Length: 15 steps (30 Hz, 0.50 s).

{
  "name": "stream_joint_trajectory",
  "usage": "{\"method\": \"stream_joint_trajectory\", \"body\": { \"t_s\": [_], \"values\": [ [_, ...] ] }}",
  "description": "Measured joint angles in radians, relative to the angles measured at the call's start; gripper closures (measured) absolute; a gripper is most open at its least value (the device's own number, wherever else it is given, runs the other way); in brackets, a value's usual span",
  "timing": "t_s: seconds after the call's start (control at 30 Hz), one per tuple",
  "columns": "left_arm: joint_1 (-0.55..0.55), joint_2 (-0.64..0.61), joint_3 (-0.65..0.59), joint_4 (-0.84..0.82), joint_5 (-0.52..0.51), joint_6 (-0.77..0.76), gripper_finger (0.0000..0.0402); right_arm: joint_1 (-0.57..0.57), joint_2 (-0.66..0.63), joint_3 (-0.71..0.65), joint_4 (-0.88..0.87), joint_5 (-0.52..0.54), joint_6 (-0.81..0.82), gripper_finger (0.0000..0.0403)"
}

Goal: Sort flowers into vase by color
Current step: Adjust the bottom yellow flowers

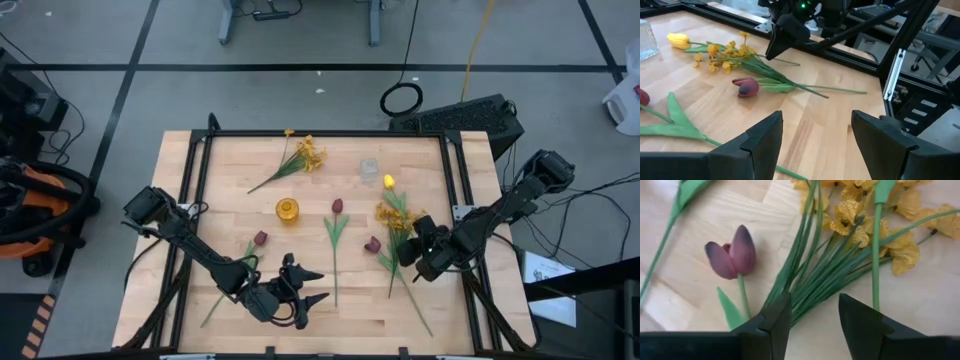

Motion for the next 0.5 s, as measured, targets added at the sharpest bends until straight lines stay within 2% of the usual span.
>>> {"method": "stream_joint_trajectory", "body": {
  "t_s": [0.3, 0.5],
  "values": [
    [0.008, 0.000, 0.000, 0.002, 0.000, 0.000, 0.0160, -0.002, 0.134, 0.000, 0.061, -0.008, -0.007, 0.0250],
    [0.017, 0.000, 0.000, 0.016, 0.015, 0.004, 0.0160, -0.009, 0.145, 0.007, 0.014, -0.051, -0.038, 0.0250]
  ]
}}
